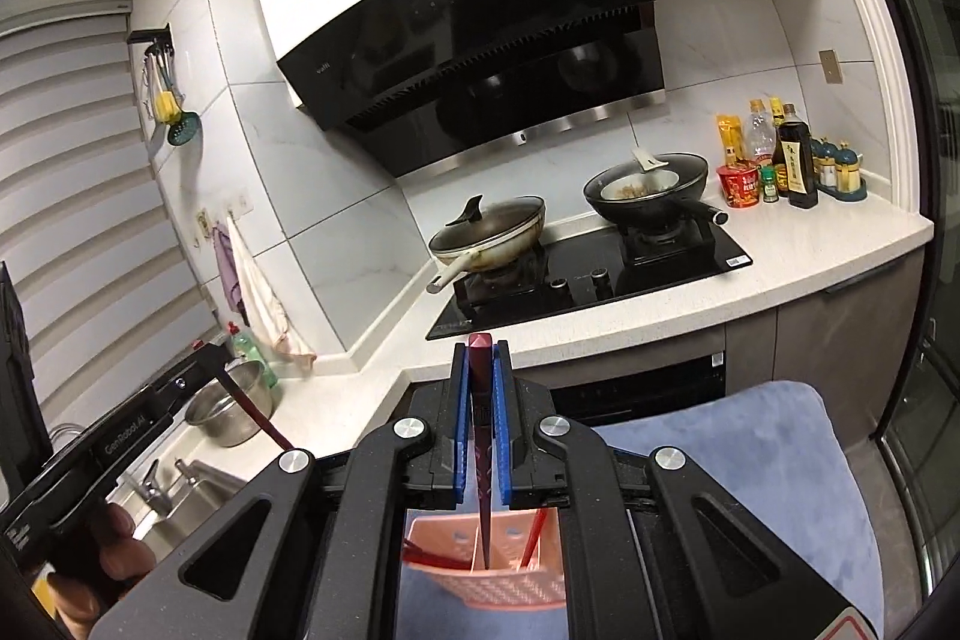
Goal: Organize utensils
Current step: 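Carry both chopsticks over the pink holder and lower them in, then open both grippers to release the chopsticks into the holder, then move both open grippers back to the green chopstick and gold spoon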
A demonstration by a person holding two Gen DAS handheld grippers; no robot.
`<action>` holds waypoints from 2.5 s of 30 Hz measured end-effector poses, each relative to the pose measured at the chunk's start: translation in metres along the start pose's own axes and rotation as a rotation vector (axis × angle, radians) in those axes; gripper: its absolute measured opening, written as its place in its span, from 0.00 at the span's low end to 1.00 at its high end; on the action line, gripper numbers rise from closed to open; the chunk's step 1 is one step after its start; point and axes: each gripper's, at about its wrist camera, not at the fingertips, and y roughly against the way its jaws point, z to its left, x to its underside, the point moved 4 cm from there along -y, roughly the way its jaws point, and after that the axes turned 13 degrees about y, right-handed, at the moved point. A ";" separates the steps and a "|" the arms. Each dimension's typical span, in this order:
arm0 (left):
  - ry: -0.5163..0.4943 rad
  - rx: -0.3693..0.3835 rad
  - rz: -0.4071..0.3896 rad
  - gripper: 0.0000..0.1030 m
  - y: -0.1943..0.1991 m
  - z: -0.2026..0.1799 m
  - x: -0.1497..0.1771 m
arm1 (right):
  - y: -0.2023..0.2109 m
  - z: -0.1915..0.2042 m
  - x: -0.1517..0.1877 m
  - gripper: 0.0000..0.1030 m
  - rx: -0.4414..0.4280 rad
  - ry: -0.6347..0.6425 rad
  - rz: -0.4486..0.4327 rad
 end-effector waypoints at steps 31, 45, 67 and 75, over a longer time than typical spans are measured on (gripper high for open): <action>0.056 -0.090 0.176 0.25 -0.075 0.040 0.067 | -0.086 -0.017 0.084 0.13 0.033 -0.029 0.218; 0.032 -0.123 0.186 0.32 -0.016 0.047 0.096 | -0.026 -0.001 0.105 0.13 0.032 0.042 0.237; 0.001 -0.172 0.311 0.32 0.046 0.058 0.174 | 0.061 0.048 0.188 0.13 0.003 0.166 0.341; -0.003 -0.193 0.345 0.33 0.060 0.066 0.196 | 0.079 0.046 0.216 0.15 0.021 0.158 0.375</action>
